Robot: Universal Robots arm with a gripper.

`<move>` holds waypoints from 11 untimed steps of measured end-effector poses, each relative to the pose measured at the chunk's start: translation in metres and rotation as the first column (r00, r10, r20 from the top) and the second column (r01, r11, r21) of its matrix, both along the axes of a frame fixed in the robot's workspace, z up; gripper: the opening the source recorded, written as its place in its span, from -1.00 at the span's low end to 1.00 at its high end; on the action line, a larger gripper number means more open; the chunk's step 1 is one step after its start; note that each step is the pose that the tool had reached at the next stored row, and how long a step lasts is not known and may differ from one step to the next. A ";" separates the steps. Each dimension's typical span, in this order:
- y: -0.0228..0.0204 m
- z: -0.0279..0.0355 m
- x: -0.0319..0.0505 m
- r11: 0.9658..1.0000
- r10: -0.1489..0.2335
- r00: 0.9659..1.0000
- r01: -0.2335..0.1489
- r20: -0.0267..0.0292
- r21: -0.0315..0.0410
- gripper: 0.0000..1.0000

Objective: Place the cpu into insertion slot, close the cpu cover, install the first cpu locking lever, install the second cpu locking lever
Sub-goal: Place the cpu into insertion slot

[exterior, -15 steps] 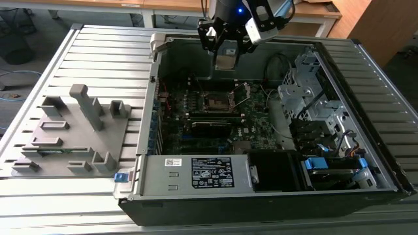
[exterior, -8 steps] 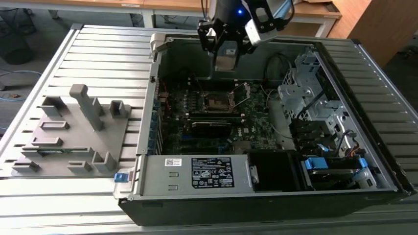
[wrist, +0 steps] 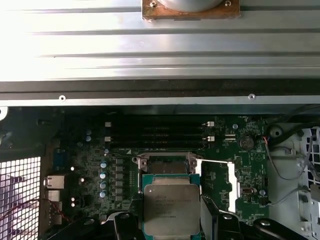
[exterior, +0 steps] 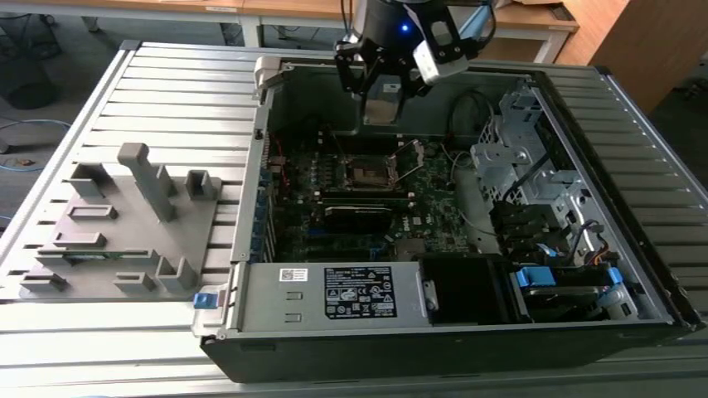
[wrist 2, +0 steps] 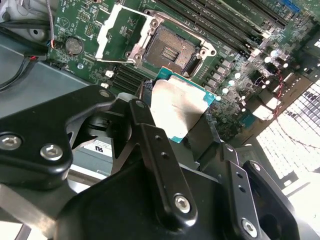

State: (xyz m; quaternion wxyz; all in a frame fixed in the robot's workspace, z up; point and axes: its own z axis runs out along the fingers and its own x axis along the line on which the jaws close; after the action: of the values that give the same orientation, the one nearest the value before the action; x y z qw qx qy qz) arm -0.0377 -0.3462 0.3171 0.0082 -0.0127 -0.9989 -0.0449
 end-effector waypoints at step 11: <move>0.0000 -0.0025 0.0000 1.000 0.000 1.000 0.000 0.000 0.000 0.08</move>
State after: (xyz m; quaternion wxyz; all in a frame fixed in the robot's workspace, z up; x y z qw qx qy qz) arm -0.0377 -0.3462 0.3146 0.0081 -0.0128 -0.9989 -0.0450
